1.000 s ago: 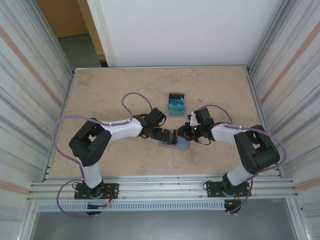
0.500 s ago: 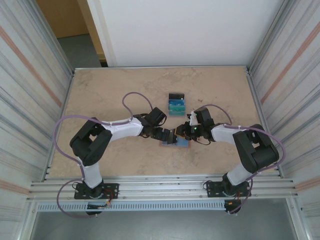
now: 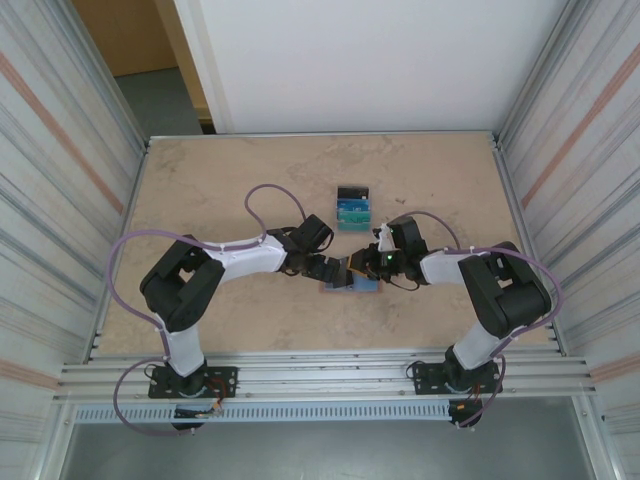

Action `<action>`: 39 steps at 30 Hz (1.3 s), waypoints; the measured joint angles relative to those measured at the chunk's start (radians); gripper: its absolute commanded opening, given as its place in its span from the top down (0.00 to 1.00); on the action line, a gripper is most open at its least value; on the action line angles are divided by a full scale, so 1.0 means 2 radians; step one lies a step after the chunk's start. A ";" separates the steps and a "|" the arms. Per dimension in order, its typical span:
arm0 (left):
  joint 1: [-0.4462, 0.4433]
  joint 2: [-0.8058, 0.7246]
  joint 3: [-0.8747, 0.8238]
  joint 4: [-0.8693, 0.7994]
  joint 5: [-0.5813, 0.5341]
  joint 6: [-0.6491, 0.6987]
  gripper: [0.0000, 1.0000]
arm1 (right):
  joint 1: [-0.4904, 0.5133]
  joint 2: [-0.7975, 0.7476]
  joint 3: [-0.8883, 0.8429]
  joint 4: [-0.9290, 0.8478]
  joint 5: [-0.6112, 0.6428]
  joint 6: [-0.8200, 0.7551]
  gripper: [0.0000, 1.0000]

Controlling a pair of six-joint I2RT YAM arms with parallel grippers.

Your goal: Take the credit cards out of the card holder

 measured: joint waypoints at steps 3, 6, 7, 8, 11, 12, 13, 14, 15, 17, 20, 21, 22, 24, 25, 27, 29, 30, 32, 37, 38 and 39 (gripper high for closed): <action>0.000 0.000 0.001 -0.001 0.000 0.000 0.01 | 0.000 0.001 -0.005 0.010 -0.002 0.002 0.83; 0.000 0.001 0.001 -0.002 0.000 0.000 0.01 | -0.001 0.003 -0.006 0.015 -0.003 0.004 0.88; 0.000 0.001 0.001 -0.002 0.000 0.000 0.01 | -0.001 0.003 -0.006 0.016 -0.003 0.004 0.90; 0.000 0.001 0.001 -0.002 0.000 0.000 0.01 | -0.001 0.003 -0.007 0.016 -0.004 0.005 0.92; 0.000 0.001 0.001 -0.002 0.000 0.000 0.01 | -0.003 0.003 -0.007 0.017 -0.005 0.007 0.97; 0.000 0.001 0.001 -0.002 0.000 -0.001 0.01 | -0.005 0.003 -0.007 0.016 -0.007 0.007 0.99; 0.000 0.001 0.001 -0.001 -0.001 -0.002 0.01 | -0.008 0.003 -0.007 0.016 -0.008 0.008 1.00; 0.000 0.001 0.001 -0.001 -0.001 -0.002 0.01 | -0.009 0.003 -0.007 0.015 -0.010 0.007 1.00; -0.001 0.001 0.001 -0.001 -0.001 -0.003 0.01 | -0.012 0.002 -0.007 0.011 -0.012 0.006 1.00; -0.001 0.001 0.001 0.000 -0.002 -0.004 0.01 | -0.019 -0.004 -0.007 -0.005 -0.012 -0.003 1.00; -0.001 0.000 0.001 0.000 -0.002 -0.004 0.01 | -0.028 -0.026 -0.004 -0.044 -0.002 -0.021 1.00; -0.001 0.000 0.001 0.000 -0.002 -0.004 0.02 | -0.029 -0.034 0.000 -0.059 0.002 -0.029 1.00; -0.001 0.000 0.001 0.000 -0.002 -0.004 0.01 | -0.031 -0.042 0.004 -0.075 0.006 -0.036 1.00; -0.001 0.000 0.001 0.001 -0.002 -0.004 0.01 | -0.033 -0.056 0.011 -0.099 0.015 -0.048 1.00; -0.001 -0.001 0.000 0.001 -0.002 -0.004 0.01 | -0.034 -0.063 0.015 -0.112 0.020 -0.055 1.00; -0.001 -0.002 -0.001 0.002 -0.002 -0.004 0.01 | -0.035 -0.076 0.020 -0.134 0.028 -0.065 1.00; -0.001 -0.003 -0.002 0.002 -0.002 -0.004 0.01 | -0.036 -0.086 0.024 -0.154 0.039 -0.074 1.00; -0.001 -0.003 -0.002 0.002 -0.002 -0.004 0.01 | -0.036 -0.093 0.026 -0.167 0.043 -0.080 1.00; -0.002 -0.004 -0.002 0.002 -0.002 -0.004 0.01 | -0.037 -0.104 0.031 -0.187 0.054 -0.086 1.00; -0.004 -0.010 -0.002 -0.008 -0.005 -0.004 0.01 | -0.037 -0.139 0.039 -0.228 0.080 -0.103 1.00; -0.004 -0.012 -0.002 -0.013 -0.008 -0.003 0.01 | -0.037 -0.148 0.040 -0.234 0.085 -0.105 1.00; -0.005 -0.016 -0.002 -0.018 -0.011 -0.003 0.01 | -0.037 -0.157 0.040 -0.240 0.090 -0.107 1.00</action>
